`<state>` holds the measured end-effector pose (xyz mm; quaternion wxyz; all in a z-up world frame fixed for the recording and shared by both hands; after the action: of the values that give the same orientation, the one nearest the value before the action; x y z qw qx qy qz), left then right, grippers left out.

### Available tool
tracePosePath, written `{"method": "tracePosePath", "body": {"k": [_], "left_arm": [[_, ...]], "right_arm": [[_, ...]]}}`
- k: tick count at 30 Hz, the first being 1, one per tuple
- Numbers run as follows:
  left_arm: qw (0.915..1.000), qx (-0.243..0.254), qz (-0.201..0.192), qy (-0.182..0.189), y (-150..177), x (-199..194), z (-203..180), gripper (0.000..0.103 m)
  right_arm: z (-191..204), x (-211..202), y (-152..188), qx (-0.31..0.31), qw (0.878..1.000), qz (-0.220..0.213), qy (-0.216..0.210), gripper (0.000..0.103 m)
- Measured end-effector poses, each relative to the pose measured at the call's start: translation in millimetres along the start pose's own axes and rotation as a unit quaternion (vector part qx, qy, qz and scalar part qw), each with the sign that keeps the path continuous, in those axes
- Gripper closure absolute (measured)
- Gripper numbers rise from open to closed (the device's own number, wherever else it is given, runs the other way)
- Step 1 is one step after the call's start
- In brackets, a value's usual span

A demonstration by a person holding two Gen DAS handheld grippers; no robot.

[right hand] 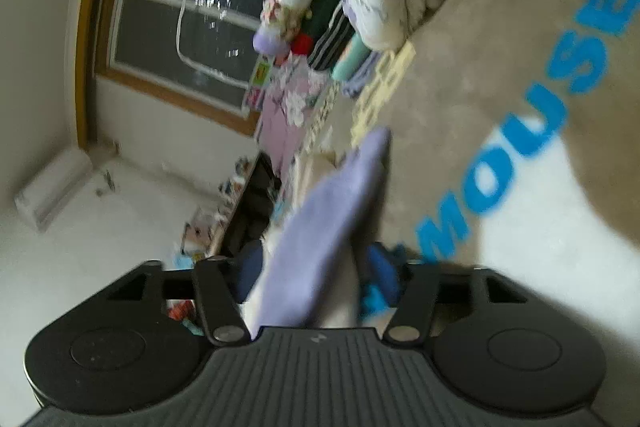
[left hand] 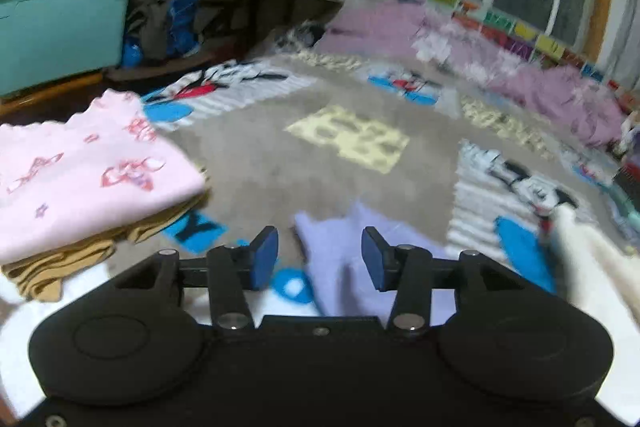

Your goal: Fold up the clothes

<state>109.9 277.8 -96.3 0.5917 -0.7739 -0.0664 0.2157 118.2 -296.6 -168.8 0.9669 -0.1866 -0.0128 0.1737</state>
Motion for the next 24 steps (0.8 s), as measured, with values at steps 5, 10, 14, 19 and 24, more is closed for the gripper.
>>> {"method": "tracePosePath", "body": {"k": [5,10,14,19,24], "left_arm": [[0.9996,-0.021,-0.008,0.016,0.9,7.3,-8.0,0.058],[0.9992,-0.014,-0.009,0.038,4.0,11.7,-20.6,0.058],[0.9990,-0.007,-0.009,0.044,6.8,14.3,-27.9,0.058],[0.9984,-0.005,-0.012,0.055,7.8,14.6,-36.7,0.058],[0.9973,0.002,-0.024,0.069,4.5,9.6,-48.8,0.058]], "right_arm": [[2.2,36.1,-8.7,-0.040,0.998,0.013,0.053,0.042],[-4.2,68.6,-14.8,-0.071,0.993,0.032,0.084,0.058],[-8.3,84.7,-15.7,-0.105,0.988,0.042,0.108,0.084],[7.9,79.2,-20.1,-0.160,0.982,0.024,0.094,0.094],[26.8,59.4,-42.9,-0.192,0.978,-0.009,0.082,0.094]]}}
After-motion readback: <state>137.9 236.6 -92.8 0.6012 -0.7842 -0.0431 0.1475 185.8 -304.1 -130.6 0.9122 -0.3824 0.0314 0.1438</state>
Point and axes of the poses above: each gripper's, at about its wrist camera, not at the fingertips, and x roughly the way its jaws point, z to its left, y to its underside, the point moved 6 cm from there along x, roughly the way its jaws point, and after that the axes turned 15 degrees about -z, right-handed, at the moved point
